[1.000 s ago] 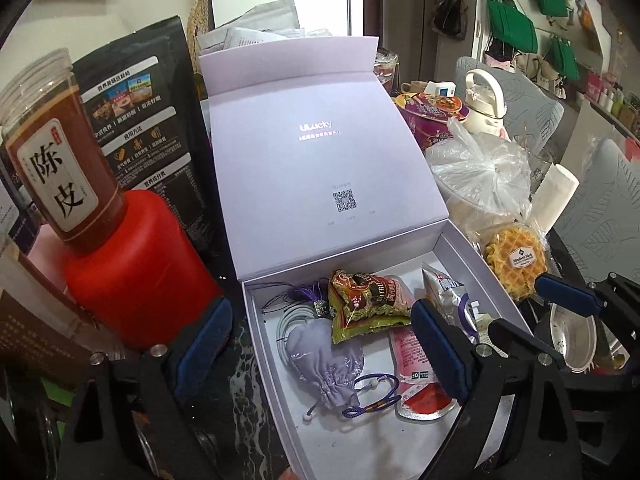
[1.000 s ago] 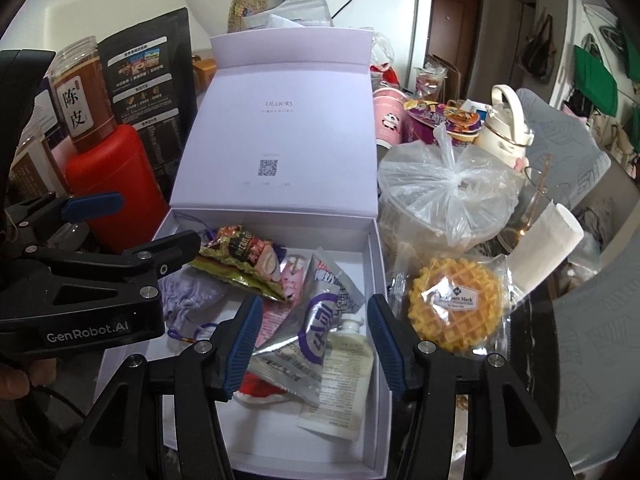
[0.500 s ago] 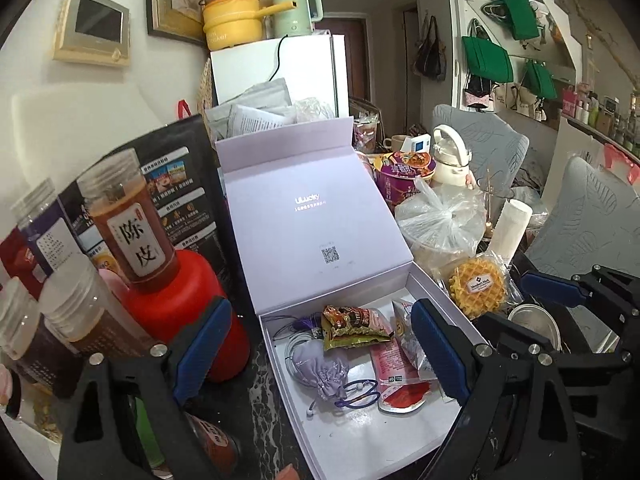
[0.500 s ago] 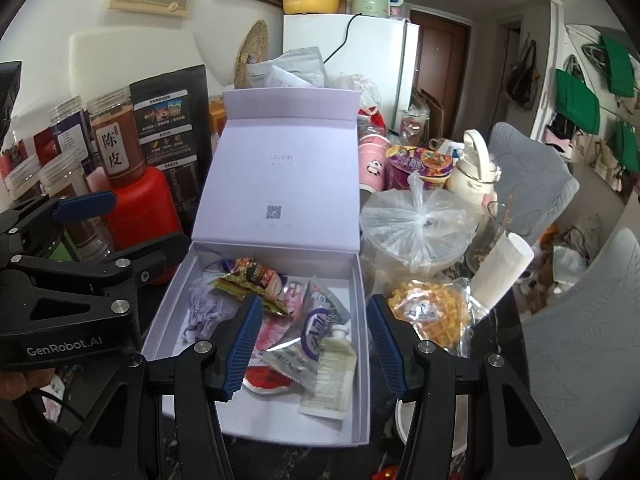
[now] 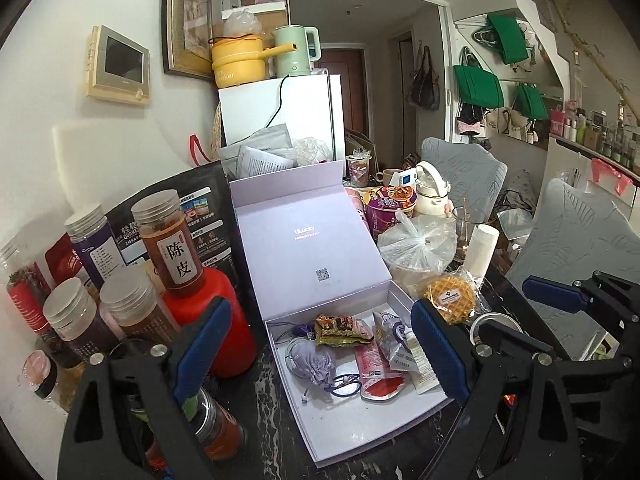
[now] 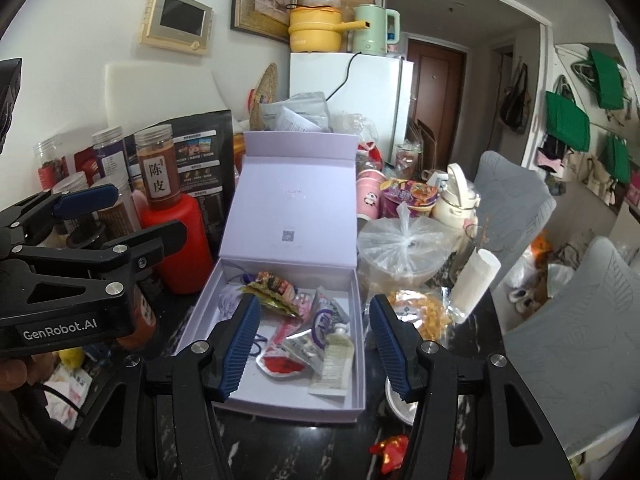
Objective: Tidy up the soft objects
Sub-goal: 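Withdraw both open tools from the box toward the red candy packet and sock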
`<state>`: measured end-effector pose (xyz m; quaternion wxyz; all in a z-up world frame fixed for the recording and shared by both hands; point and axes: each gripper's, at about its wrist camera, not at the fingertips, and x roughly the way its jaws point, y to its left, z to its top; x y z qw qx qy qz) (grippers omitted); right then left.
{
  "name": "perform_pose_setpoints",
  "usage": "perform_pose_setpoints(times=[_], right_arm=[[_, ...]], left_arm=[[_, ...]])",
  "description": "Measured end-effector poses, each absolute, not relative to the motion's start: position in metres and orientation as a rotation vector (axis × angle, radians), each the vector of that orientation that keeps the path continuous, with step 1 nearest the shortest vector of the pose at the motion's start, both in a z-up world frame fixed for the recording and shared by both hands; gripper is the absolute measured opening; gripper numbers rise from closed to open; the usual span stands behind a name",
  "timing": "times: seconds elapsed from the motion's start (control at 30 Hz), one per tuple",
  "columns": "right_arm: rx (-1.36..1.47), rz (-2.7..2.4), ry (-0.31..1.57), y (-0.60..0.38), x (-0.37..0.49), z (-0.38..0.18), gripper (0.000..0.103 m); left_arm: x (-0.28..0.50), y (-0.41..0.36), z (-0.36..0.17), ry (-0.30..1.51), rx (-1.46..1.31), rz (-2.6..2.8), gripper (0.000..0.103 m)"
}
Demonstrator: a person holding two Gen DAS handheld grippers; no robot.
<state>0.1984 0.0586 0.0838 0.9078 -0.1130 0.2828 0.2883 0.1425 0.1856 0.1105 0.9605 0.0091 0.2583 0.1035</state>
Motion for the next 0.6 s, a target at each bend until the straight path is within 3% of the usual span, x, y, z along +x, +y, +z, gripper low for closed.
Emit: perform_pose_setpoints(times=[0.6], right_arm=[[-0.229, 0.549, 0.482, 0.009, 0.109, 0.107, 0.065]], left_arm=[[0.073, 0.144, 0.114, 0.476, -0.022, 0.084, 0.092]])
